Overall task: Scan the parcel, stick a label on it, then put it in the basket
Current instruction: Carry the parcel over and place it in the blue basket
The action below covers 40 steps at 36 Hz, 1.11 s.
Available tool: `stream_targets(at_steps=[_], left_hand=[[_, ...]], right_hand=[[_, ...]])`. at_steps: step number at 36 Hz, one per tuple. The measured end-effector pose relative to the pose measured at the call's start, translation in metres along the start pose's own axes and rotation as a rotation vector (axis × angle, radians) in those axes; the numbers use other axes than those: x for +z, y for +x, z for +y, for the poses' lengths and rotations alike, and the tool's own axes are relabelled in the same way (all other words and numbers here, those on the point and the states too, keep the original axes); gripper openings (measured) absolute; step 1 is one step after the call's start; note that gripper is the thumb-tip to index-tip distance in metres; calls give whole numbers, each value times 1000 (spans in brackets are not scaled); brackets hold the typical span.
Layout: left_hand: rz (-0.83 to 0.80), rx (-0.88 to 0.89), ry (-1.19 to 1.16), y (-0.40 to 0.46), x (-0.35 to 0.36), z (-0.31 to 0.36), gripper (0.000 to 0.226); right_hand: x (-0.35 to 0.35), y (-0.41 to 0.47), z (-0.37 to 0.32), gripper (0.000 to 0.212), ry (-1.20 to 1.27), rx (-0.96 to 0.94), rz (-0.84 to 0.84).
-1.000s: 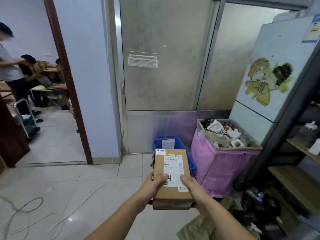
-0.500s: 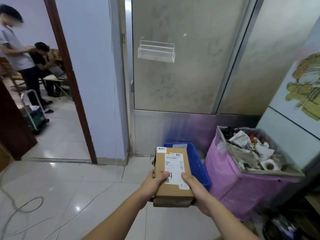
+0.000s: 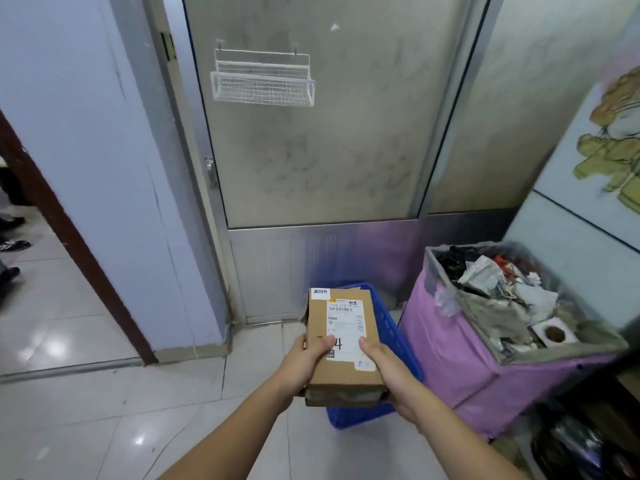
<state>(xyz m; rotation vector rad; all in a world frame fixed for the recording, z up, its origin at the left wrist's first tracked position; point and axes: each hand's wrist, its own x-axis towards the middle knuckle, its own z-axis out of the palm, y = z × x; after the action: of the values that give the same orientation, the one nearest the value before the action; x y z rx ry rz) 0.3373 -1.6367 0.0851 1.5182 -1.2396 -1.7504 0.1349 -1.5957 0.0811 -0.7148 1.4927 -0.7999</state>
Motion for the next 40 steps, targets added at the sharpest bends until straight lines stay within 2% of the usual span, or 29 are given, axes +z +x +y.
stream_targets(at_steps=[6, 15, 19, 24, 26, 32, 40], left_hand=[[-93, -67, 38, 85, 21, 19, 79], [-122, -116, 23, 194, 26, 54, 92], [-118, -136, -31, 232, 24, 58, 91], [-109, -143, -55, 282, 15, 60, 89], [-103, -161, -34, 306, 10, 60, 89], [-135, -232, -27, 394, -13, 49, 94], [-198, -270, -71, 498, -30, 13, 74]], right_hand=[[-38, 63, -14, 57, 35, 57, 4], [-69, 167, -50, 54, 95, 107, -3], [-76, 208, -56, 62, 97, 115, -3], [-83, 255, -62, 96, 106, 161, 20], [-84, 276, -65, 102, 127, 176, 34], [-73, 348, -69, 94, 200, 213, 118], [-59, 454, -41, 95, 200, 210, 250]])
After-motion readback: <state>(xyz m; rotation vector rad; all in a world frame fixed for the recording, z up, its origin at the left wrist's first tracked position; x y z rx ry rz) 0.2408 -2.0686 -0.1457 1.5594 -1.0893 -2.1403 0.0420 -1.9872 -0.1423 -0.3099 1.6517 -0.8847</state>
